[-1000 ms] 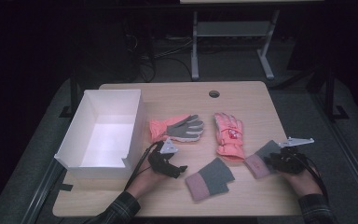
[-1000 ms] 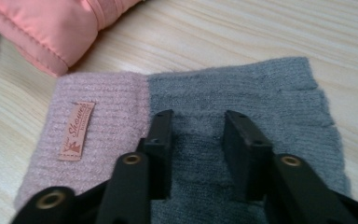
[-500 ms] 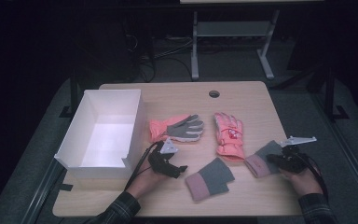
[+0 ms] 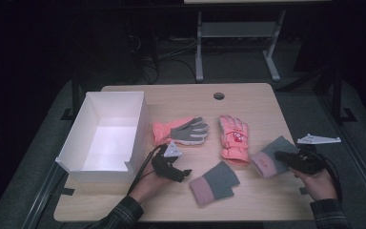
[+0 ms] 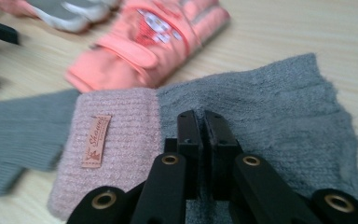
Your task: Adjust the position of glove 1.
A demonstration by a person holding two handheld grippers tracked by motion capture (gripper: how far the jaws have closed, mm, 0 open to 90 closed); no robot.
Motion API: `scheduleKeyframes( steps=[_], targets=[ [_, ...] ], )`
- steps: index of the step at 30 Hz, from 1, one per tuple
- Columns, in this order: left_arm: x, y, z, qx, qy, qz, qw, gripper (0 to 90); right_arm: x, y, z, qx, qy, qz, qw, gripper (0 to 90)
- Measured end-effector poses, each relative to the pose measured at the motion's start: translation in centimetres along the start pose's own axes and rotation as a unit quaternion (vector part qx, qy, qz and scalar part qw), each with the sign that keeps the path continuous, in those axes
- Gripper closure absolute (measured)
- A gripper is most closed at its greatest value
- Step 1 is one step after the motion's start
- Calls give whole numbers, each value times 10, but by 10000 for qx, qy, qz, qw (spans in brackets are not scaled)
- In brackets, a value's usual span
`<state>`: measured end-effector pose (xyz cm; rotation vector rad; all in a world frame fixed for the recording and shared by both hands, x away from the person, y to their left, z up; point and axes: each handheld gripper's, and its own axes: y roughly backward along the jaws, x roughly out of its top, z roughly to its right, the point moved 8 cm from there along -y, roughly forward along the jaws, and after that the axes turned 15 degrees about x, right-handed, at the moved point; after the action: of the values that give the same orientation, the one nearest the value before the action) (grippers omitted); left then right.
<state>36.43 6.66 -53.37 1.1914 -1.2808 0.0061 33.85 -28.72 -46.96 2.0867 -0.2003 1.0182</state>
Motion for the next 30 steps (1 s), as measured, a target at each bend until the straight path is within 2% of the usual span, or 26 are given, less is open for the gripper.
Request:
scheduleKeyframes(
  steps=[2, 4, 5, 7, 10, 13, 14, 15, 18, 19, 24, 25, 30],
  targets=[
    [0, 0, 0, -1, 9, -1, 10000, 130, 3, 1, -3, 47, 29, 58, 10000, 863],
    [0, 0, 0, -1, 0, 1, 10000, 130, 7, 0, -13, 146, 51, 105, 9998, 862],
    [0, 0, 0, 0, -1, -1, 10000, 130, 11, -2, -22, 257, 93, 123, 9996, 862],
    [0, 0, 0, -1, 3, -5, 10000, 130, 14, -4, -26, 260, 140, 136, 9995, 862],
    [0, 0, 0, -4, 8, -12, 10000, 130, 20, -13, -40, 394, 201, 149, 9989, 862],
    [0, 0, 0, -3, 8, -17, 10000, 130, 22, -18, -46, 449, 249, 139, 9986, 862],
    [0, 0, 0, -3, 6, -14, 10000, 130, 23, -23, -54, 502, 298, 111, 9982, 862],
    [0, 0, 0, -4, 7, -10, 10000, 130, 23, -23, -54, 502, 298, 111, 9982, 862],
    [0, 0, 0, -3, 5, -8, 10000, 130, 23, -34, -74, 669, 361, 53, 9971, 862],
    [0, 0, 0, -4, 7, -9, 10000, 130, 23, -34, -74, 669, 361, 53, 9971, 862],
    [0, 0, 0, -2, 2, -11, 10000, 130, 23, -57, -101, 930, 559, -103, 9940, 862],
    [0, 0, 0, -2, 0, -6, 10000, 130, 23, -57, -101, 930, 559, -103, 9940, 862],
    [0, 0, 0, -1, 1, -2, 10000, 130, 19, -75, -124, 1174, 729, -320, 9899, 861]
  ],
)
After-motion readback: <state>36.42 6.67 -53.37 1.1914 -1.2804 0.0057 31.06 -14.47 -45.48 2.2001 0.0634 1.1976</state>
